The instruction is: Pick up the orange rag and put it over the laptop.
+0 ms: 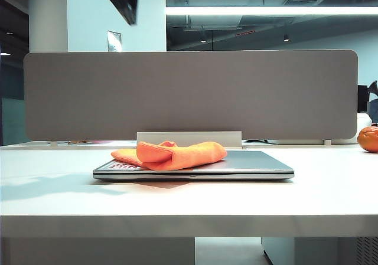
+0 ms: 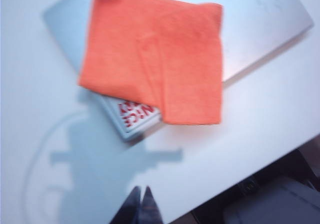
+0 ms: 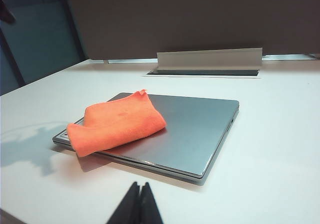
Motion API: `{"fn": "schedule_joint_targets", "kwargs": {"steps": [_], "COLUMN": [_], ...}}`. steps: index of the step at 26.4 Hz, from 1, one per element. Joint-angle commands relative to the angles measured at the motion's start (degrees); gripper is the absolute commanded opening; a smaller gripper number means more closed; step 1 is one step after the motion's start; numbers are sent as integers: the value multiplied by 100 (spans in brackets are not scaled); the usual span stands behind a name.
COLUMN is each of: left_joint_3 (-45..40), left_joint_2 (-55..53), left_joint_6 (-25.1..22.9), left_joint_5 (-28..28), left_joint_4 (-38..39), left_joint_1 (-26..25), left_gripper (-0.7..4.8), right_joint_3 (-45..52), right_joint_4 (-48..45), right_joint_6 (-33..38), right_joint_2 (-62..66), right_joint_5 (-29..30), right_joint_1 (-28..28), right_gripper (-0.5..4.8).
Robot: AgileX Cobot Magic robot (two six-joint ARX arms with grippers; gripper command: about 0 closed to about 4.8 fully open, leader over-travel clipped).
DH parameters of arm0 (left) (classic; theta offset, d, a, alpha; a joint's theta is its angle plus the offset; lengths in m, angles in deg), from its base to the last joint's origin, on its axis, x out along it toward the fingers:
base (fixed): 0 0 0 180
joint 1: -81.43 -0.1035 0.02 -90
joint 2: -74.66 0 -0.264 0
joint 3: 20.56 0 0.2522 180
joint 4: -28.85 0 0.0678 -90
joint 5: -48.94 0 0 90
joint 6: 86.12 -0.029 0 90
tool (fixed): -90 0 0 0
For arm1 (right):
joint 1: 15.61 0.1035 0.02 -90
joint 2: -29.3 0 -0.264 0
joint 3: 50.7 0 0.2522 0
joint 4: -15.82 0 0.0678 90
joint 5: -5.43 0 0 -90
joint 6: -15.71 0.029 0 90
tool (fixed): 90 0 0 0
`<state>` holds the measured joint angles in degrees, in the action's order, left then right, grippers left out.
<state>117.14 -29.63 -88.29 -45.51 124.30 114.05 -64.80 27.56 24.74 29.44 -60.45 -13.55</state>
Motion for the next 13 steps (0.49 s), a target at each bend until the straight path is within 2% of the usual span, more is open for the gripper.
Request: {"fn": "schedule_joint_targets", "kwargs": {"steps": [1,9,13], "left_joint_3": [26,24,22], "left_joint_2": [398,1550,1982], "left_joint_6": [-37,61,46], "left_joint_5": [-240,-243,-680], "left_joint_4": [-81,-737,-903], "left_joint_1": [-74,-247,-284], "left_gripper": [-6,-6,-6], "right_joint_3": [20,20,20], "right_joint_4": [-57,-59,-59], "right_joint_6": [13,13,15], "right_joint_2": [-11,-11,-11], "right_joint_5": [2,4,2], "right_joint_1": [-4,-4,-7], "right_gripper": [-5,-5,-5]}}
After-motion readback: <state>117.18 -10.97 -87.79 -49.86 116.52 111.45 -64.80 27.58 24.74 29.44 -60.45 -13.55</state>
